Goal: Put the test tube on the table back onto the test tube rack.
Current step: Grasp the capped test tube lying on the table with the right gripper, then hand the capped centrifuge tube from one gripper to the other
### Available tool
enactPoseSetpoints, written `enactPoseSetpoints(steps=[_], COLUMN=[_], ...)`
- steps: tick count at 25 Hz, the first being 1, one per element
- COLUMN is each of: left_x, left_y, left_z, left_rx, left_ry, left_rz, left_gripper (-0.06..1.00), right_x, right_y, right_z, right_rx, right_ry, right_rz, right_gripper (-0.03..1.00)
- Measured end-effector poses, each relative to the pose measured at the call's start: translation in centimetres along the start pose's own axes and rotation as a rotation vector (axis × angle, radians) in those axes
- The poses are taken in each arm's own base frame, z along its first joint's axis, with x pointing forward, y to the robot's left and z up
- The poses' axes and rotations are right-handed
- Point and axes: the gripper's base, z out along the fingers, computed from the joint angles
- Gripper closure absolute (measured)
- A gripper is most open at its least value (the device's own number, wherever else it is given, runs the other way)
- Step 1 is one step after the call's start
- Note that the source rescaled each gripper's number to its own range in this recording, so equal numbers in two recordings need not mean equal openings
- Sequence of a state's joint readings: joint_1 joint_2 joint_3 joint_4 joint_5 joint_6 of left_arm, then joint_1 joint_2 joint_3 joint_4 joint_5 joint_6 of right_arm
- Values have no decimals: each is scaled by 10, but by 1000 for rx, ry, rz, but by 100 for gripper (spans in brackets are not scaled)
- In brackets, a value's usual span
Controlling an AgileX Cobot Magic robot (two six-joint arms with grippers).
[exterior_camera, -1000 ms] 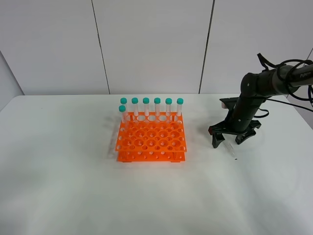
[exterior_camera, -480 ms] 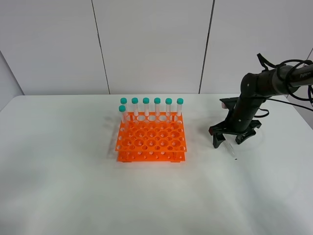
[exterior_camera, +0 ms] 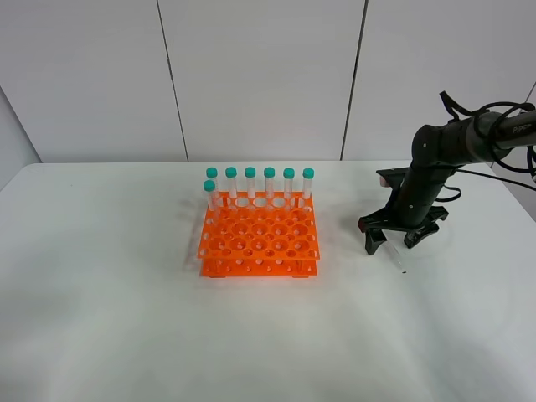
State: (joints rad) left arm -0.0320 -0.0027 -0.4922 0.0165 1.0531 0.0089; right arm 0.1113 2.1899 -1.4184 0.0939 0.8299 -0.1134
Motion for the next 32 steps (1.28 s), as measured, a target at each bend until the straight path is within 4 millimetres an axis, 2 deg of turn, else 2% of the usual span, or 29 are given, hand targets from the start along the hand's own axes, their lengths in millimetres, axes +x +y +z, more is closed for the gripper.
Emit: enactPoseSetpoints(steps=[2, 4, 6, 8, 13, 16, 18, 22, 26, 29, 32], left_x=[0, 0, 0, 0, 0, 0, 0, 0, 0, 0, 0], left_y=[0, 0, 0, 0, 0, 0, 0, 0, 0, 0, 0], left_z=[0, 0, 0, 0, 0, 0, 0, 0, 0, 0, 0], left_rx=[0, 0, 0, 0, 0, 0, 0, 0, 0, 0, 0], left_ry=[0, 0, 0, 0, 0, 0, 0, 0, 0, 0, 0], left_rz=[0, 0, 0, 0, 0, 0, 0, 0, 0, 0, 0], left_gripper=[7, 7, 7, 7, 7, 7, 7, 7, 7, 7, 7], right_x=[0, 1, 2, 3, 4, 2, 0, 8, 35, 69, 103], right_y=[0, 0, 0, 0, 0, 1, 2, 7, 14, 17, 19], right_z=[0, 0, 0, 1, -1, -16, -43, -114, -176, -198, -200], right_rx=[2, 3, 2, 0, -5, -3, 8, 24, 24, 24, 26], right_ry=[4, 11, 20, 35, 50, 32, -35, -178, -298, -318, -308], right_rz=[-2, -4, -4, -3, -11, -26, -39, -59, -66, -71, -89], right_gripper=[20, 37, 63, 97, 96, 96, 96, 96, 96, 96, 96])
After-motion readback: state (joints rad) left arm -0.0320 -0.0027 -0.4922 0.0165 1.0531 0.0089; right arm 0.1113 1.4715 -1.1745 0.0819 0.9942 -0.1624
